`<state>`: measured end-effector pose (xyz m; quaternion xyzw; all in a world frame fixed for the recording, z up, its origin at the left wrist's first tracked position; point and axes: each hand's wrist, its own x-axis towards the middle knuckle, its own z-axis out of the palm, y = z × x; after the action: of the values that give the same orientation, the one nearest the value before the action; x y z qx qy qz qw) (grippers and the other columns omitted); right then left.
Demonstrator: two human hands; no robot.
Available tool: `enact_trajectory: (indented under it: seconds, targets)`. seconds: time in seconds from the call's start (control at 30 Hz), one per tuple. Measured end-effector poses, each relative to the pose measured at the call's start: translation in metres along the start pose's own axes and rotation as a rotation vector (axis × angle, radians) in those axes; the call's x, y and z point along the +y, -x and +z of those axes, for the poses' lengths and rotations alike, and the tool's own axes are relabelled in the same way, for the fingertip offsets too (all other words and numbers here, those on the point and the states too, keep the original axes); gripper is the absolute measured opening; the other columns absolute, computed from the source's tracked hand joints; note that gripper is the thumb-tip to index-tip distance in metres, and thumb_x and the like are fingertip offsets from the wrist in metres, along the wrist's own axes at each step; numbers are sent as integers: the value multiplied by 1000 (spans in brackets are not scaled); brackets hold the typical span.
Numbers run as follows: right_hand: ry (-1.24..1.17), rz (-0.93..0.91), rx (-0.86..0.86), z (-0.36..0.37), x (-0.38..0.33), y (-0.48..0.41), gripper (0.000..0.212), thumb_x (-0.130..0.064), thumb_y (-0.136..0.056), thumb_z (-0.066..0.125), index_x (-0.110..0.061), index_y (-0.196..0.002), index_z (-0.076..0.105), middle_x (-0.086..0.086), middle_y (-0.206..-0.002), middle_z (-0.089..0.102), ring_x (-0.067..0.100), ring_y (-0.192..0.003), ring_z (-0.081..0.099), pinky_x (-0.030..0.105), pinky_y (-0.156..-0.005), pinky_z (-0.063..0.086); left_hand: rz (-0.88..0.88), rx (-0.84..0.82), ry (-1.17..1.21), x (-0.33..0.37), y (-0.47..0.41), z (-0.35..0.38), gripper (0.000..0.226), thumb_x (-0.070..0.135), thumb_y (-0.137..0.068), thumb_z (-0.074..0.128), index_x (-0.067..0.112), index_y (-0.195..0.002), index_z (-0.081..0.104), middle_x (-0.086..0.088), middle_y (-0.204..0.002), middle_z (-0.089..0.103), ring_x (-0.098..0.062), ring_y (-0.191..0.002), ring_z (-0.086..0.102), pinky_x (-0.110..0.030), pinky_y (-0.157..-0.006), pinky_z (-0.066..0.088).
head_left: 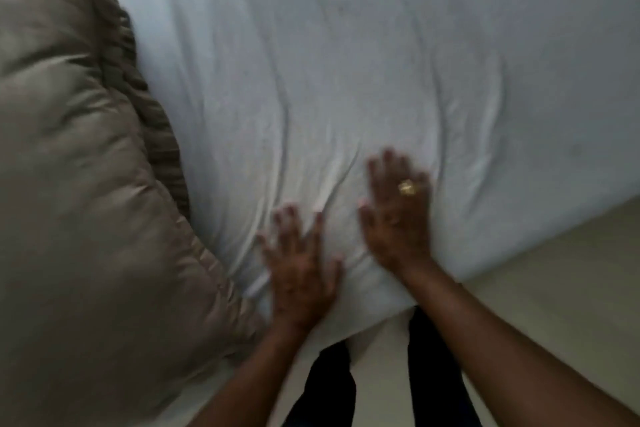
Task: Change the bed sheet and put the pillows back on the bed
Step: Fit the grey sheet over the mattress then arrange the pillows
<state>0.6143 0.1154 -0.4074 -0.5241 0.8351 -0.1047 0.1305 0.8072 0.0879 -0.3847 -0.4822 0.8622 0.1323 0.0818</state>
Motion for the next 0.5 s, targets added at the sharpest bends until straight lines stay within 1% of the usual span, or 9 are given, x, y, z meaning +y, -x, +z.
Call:
enact_trajectory:
  seconds: [0.07, 0.1, 0.13, 0.23, 0.3, 0.33, 0.4, 0.47, 0.5]
  targets:
    - [46, -337, -96, 6, -10, 25, 72, -44, -100, 47, -23, -162, 18, 6, -171, 7, 27, -157, 5, 56, -124, 10, -87, -3, -75, -44, -3, 1, 80, 59, -91, 40, 25, -161, 22, -24, -166, 5, -44, -153, 0, -72, -114, 12]
    - [77, -405, -109, 5, 8, 33, 69, -47, -102, 44, -26, -162, 17, 3, -171, 6, 25, -158, 3, 55, -125, 11, -75, -33, -85, -48, -4, 5, 79, 61, -91, 38, 27, -161, 20, -25, -166, 1, -45, -153, -3, -74, -113, 10]
    - [71, -356, -86, 2, 28, 34, 67, -50, -103, 42, -28, -162, 18, 1, -171, 8, 23, -158, 5, 55, -124, 13, -36, -63, -90, -47, -1, 6, 79, 63, -91, 37, 29, -161, 19, -24, -166, -3, -47, -153, -5, -75, -113, 7]
    - [129, 181, 77, -21, 119, 20, 66, -57, -102, 37, -34, -161, 20, -3, -170, 13, 23, -157, 12, 56, -122, 16, 378, -104, -113, -8, -17, 14, 77, 67, -93, 42, 38, -159, 17, -18, -168, -4, -46, -153, -7, -76, -113, 2]
    - [187, 412, 57, -43, 164, 13, 66, -59, -102, 28, -35, -162, 13, -2, -171, 9, 26, -157, 11, 59, -123, 10, 624, -114, -144, 14, -41, 9, 77, 72, -93, 39, 42, -159, 14, -11, -169, -3, -43, -154, -7, -76, -112, 5]
    - [194, 447, 55, -50, 173, 9, 67, -58, -101, 26, -33, -162, 14, 0, -171, 8, 28, -157, 10, 61, -123, 9, 686, -115, -165, 21, -57, 3, 76, 73, -94, 37, 43, -159, 12, -9, -170, -4, -41, -154, -8, -76, -112, 7]
    - [174, 427, 86, -54, 165, 2, 68, -53, -100, 31, -26, -162, 20, 6, -170, 12, 31, -156, 11, 62, -122, 8, 708, -110, -208, 27, -86, -9, 75, 70, -96, 34, 39, -160, 11, -10, -169, -4, -39, -154, -8, -74, -113, 9]
    - [146, 284, 111, -48, 132, 5, 72, -46, -97, 45, -21, -161, 24, 9, -170, 14, 32, -156, 11, 59, -123, 7, 598, -76, -205, 31, -106, -22, 75, 64, -97, 36, 32, -161, 14, -15, -169, -1, -40, -154, -7, -72, -116, 6]
    - [125, 150, 89, -41, 109, 10, 75, -44, -95, 51, -21, -161, 24, 9, -169, 13, 31, -156, 11, 56, -124, 6, 534, -54, -194, 33, -113, -26, 75, 61, -97, 36, 29, -161, 15, -17, -168, 1, -41, -154, -7, -70, -117, 4]
